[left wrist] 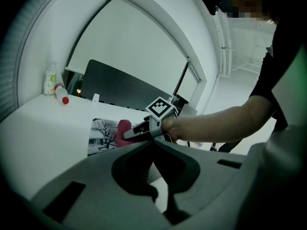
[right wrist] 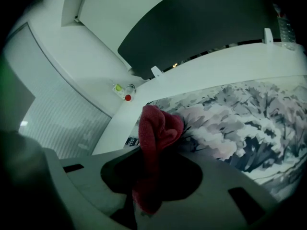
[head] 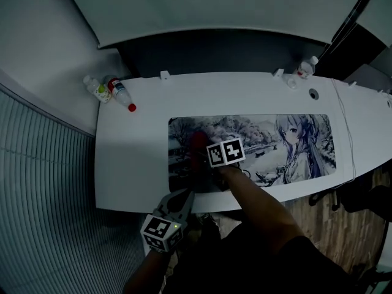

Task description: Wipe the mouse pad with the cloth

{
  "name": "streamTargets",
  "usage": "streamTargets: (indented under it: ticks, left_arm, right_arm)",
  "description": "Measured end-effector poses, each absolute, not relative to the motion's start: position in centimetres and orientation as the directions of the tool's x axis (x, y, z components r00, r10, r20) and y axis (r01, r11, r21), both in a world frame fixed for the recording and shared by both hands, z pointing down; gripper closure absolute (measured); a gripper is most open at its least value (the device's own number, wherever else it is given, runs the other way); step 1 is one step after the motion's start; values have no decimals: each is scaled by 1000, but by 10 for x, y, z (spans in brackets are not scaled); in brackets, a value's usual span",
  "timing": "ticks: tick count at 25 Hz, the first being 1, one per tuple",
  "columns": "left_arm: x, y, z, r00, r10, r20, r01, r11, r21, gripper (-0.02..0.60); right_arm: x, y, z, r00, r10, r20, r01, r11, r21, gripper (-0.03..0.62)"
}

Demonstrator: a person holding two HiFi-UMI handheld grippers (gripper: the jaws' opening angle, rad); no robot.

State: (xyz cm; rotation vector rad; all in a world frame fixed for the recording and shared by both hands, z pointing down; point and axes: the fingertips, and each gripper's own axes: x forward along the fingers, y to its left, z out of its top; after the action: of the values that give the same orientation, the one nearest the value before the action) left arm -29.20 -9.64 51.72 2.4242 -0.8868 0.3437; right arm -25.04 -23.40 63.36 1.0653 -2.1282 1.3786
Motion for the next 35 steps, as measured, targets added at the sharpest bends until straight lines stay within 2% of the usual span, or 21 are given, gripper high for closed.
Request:
streamTargets:
  ticks: [10,35]
  left_arm:
    - [-230,-91,515,783,-459,420,-612,-692,384,577]
    - [26,-56,509,854,-330,402,-487,-779,395,577]
  right_arm:
    - [-151,-232,636,-594,-412,691,-795,169,-583,487]
    - [172,-183,640,-465,-486,740,-853,22,-522,487]
